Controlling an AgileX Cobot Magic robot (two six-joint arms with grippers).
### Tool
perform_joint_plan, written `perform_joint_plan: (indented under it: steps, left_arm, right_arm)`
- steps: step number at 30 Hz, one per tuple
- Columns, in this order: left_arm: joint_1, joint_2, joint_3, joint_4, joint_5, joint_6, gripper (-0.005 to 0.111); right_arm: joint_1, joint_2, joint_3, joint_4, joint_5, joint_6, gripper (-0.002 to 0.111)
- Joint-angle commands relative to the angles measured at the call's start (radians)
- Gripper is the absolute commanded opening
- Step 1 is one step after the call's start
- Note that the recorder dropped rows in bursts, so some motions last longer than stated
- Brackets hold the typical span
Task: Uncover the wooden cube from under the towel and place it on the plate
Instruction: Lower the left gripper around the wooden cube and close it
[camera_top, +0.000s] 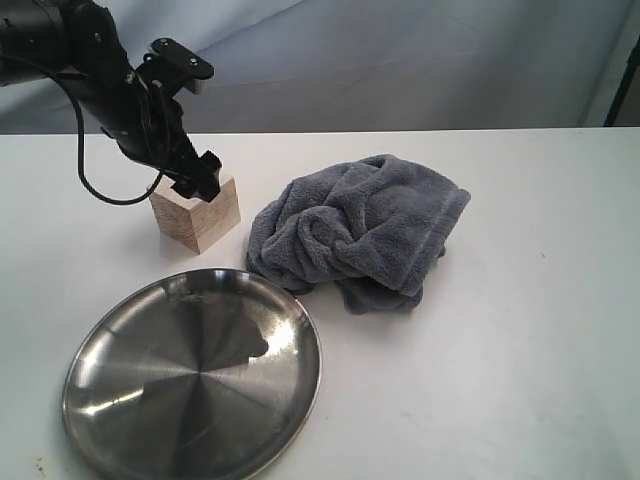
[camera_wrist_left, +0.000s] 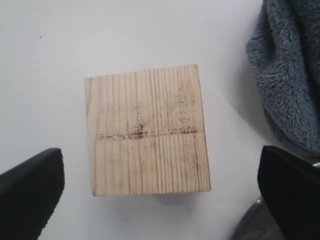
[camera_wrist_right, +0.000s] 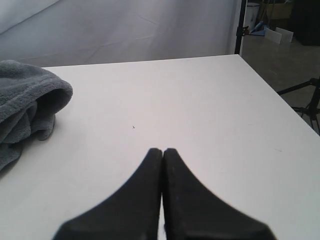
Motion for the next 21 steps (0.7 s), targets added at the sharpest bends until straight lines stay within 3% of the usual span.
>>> perform_joint_plan:
  steps: [1, 21]
  left_arm:
    - [0.0, -0.003, 0.002, 0.004, -0.027, 0.016, 0.104]
    - [0.0, 0.152, 0.002, 0.086, -0.144, 0.024, 0.104]
  right_arm:
    - [-0.008, -0.006, 0.003, 0.001, -0.001, 0.005, 0.0]
    - [-0.008, -0.006, 0.003, 0.001, -0.001, 0.005, 0.0]
